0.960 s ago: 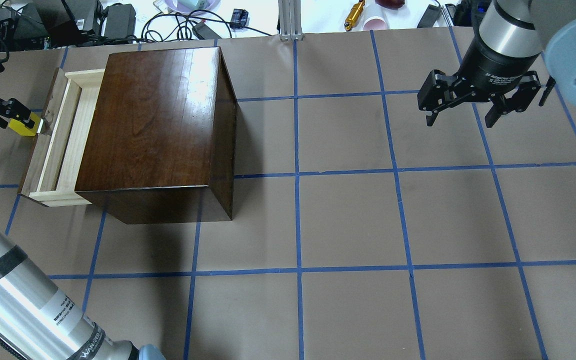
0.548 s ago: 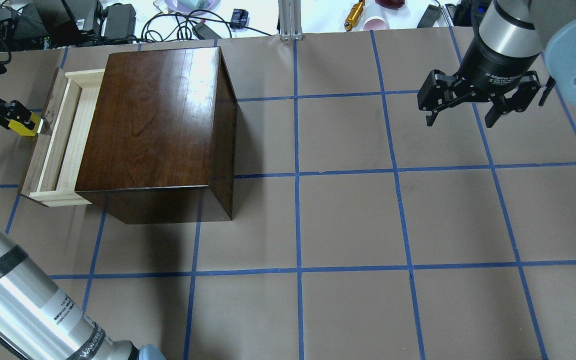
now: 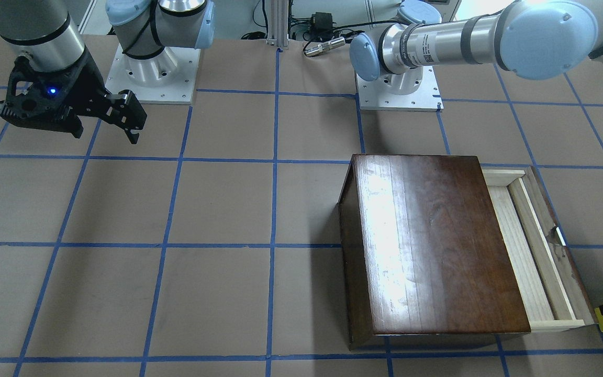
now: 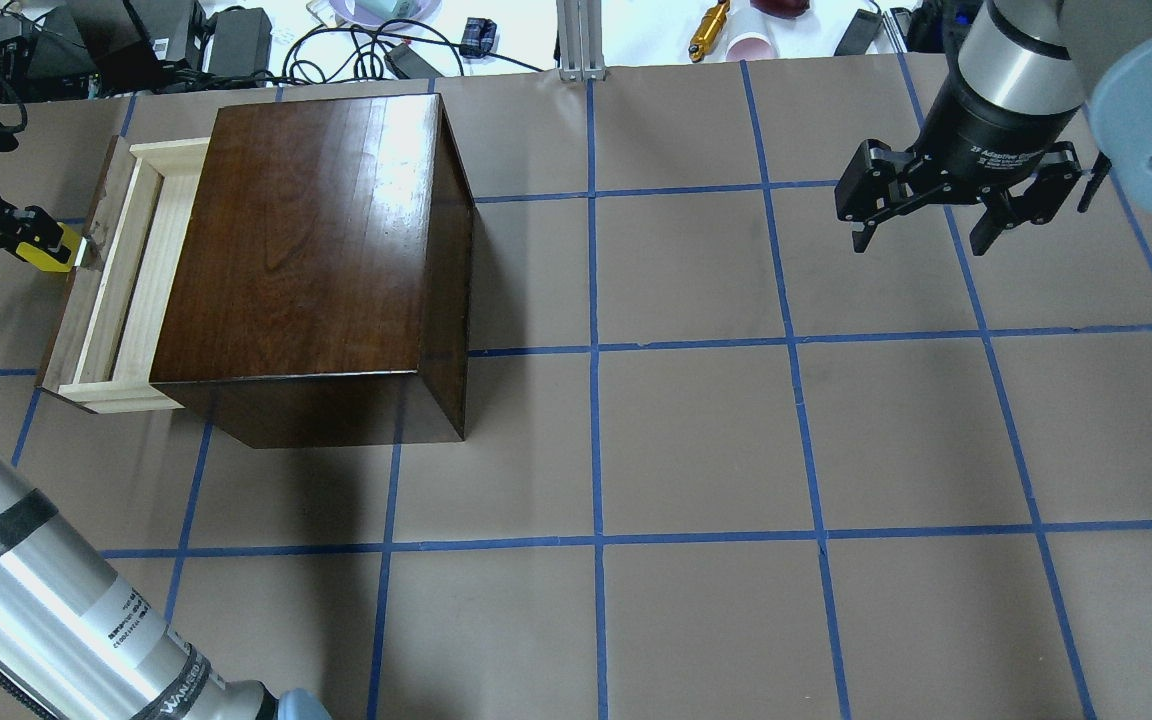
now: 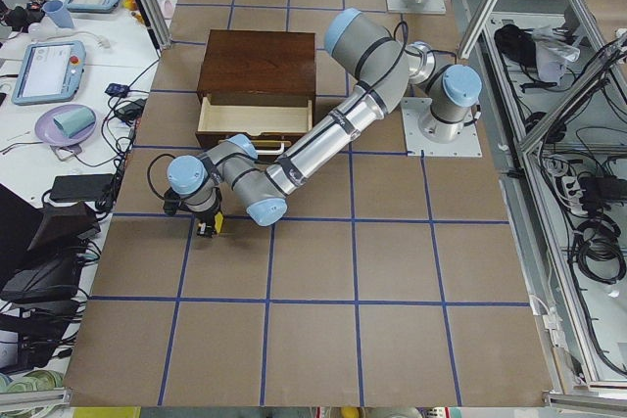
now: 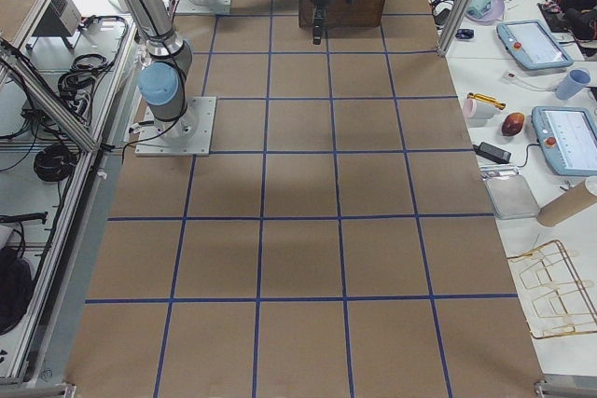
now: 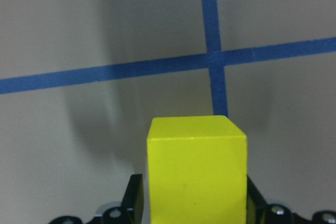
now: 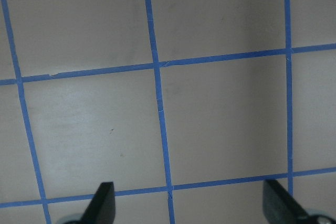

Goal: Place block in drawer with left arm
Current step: 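Lift the yellow cube with the left gripper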

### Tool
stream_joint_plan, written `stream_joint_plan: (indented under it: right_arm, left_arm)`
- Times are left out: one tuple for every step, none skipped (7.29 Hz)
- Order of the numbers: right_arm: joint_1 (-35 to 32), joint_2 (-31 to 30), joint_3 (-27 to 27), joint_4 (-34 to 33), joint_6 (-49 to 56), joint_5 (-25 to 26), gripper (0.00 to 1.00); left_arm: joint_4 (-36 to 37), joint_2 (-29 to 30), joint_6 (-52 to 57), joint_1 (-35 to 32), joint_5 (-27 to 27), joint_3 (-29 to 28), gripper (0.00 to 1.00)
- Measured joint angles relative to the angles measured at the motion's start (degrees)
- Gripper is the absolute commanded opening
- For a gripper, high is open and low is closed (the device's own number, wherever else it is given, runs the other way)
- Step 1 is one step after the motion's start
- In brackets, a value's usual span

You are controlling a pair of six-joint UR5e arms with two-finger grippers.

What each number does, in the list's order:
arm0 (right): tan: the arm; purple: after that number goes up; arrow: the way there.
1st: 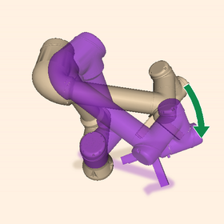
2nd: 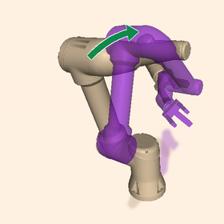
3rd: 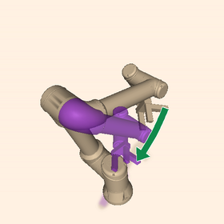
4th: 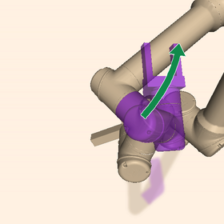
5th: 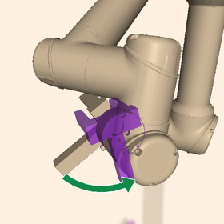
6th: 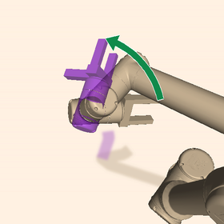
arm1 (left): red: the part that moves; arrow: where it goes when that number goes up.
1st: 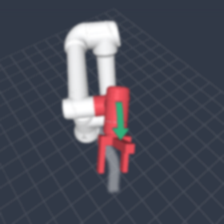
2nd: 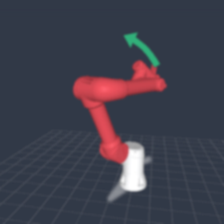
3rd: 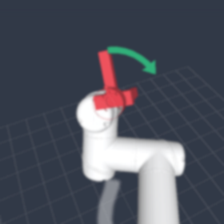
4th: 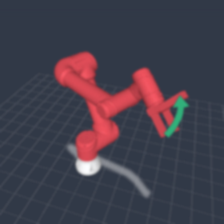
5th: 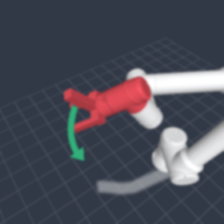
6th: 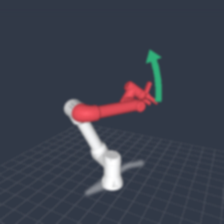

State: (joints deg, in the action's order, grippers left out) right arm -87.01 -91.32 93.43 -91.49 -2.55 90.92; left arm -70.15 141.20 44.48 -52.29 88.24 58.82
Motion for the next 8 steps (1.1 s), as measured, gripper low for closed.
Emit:
stream_joint_plan:
  right_arm:
    - [0.0,0.0,0.0,0.0,0.0,0.0,1.0]
    - [0.0,0.0,0.0,0.0,0.0,0.01,1.0]
    - [0.0,0.0,0.0,0.0,0.0,0.0,1.0]
    - [0.0,0.0,0.0,0.0,0.0,0.01,1.0]
    - [0.0,0.0,0.0,0.0,0.0,-0.01,1.0]
    - [0.0,0.0,0.0,0.0,0.0,-0.01,1.0]
    - [0.0,0.0,0.0,0.0,0.0,0.0,1.0]
    - [0.0,0.0,0.0,0.0,0.0,-0.01,1.0]
  left_arm:
    - [-0.06,-0.05,0.1,0.0,0.0,0.02,0.28]
    - [-0.16,-0.12,0.21,0.0,0.0,0.04,0.28]
    - [-0.47,-0.46,0.28,-0.03,0.02,0.05,0.28]
    - [-1.73,-1.49,0.3,-0.1,0.11,0.06,0.27]
    - [-4.16,-3.51,0.19,-0.23,0.34,0.24,0.27]
    - [-6.84,-6.32,-0.02,-0.43,0.71,0.71,0.27]
    - [-9.65,-9.48,-0.2,-0.55,1.16,1.55,0.27]
    - [-12.31,-12.74,-0.34,-0.62,1.49,2.88,0.27]
